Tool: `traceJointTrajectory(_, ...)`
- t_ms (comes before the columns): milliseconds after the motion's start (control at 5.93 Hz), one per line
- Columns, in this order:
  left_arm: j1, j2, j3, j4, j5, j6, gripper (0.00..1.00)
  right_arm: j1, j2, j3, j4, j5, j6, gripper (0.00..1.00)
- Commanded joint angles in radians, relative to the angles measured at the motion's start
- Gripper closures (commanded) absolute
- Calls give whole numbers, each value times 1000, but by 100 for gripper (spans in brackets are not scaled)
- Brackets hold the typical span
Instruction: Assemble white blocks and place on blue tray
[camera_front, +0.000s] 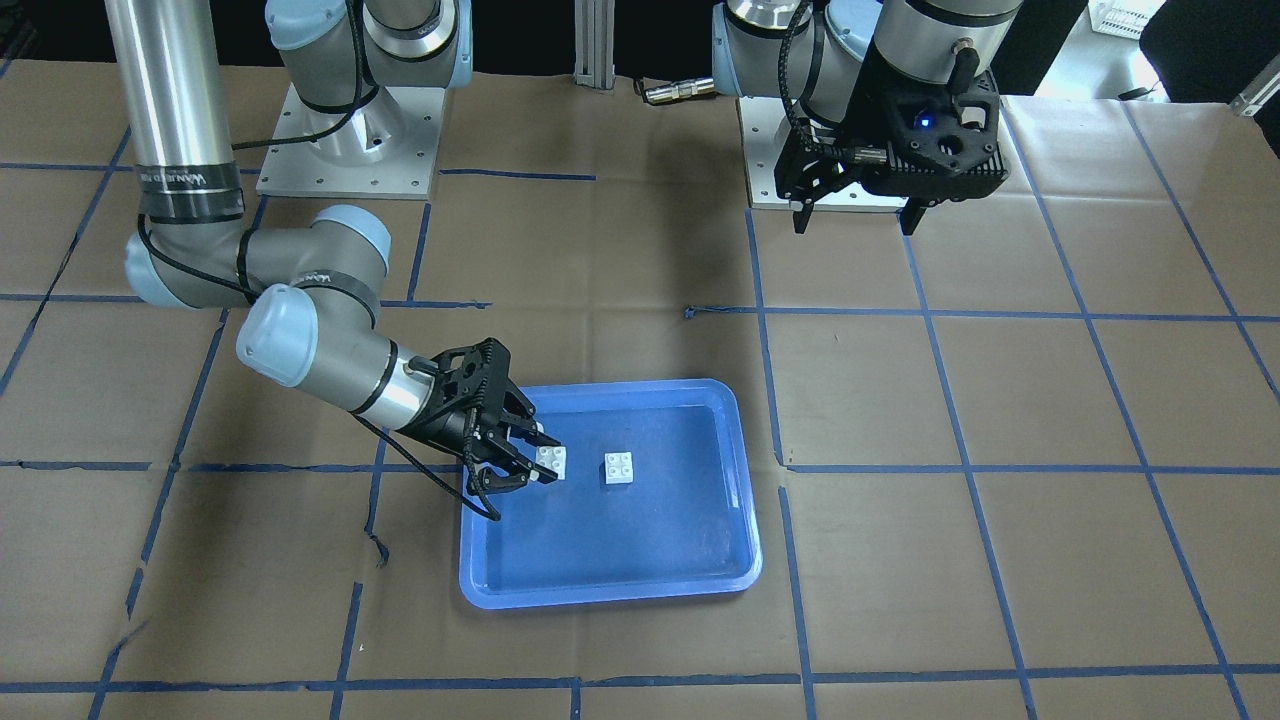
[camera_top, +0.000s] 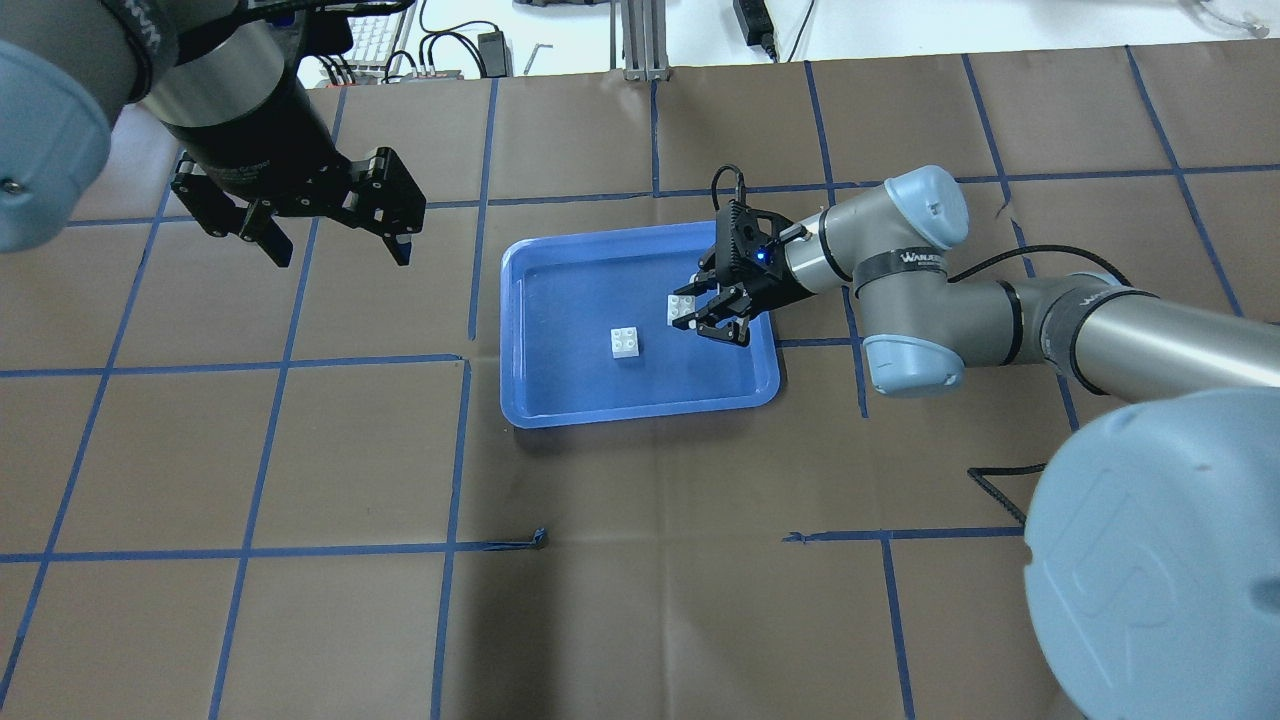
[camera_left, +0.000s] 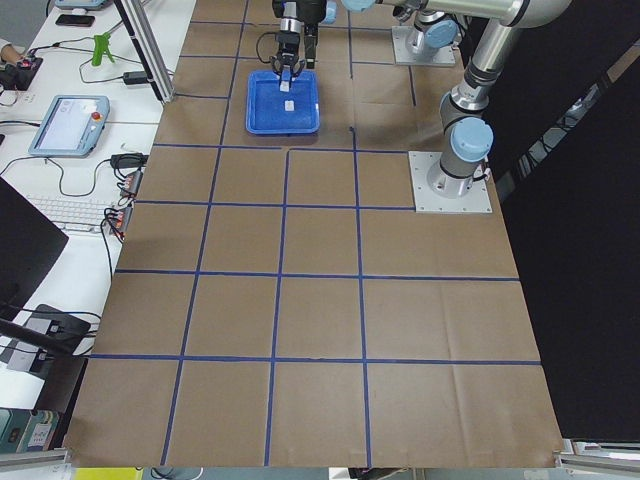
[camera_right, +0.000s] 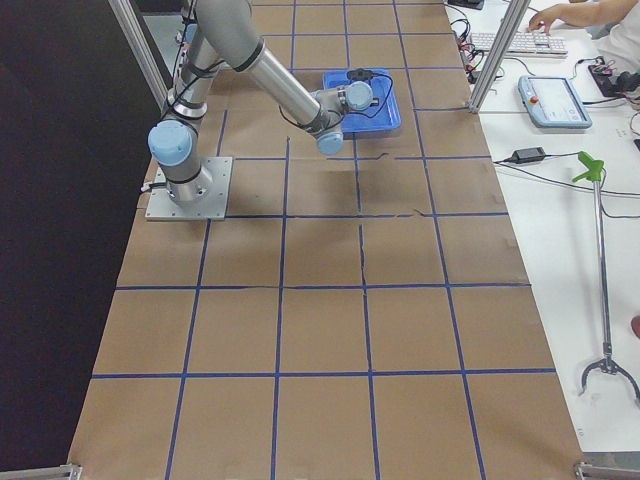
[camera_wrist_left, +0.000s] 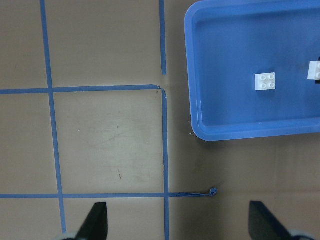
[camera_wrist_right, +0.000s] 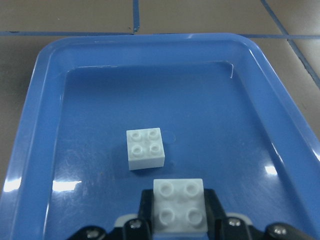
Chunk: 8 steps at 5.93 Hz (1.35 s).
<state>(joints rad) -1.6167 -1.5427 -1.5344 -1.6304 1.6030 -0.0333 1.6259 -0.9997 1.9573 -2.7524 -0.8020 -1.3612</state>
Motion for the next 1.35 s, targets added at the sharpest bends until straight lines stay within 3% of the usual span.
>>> traceJointTrajectory(0,0,1,2,1,0,0,1,34,38,2,-49,-6,42,82)
traceJointTrajectory(1180,7,7,8,4,-2,0,1,51,39,3,-50,-8,96,81)
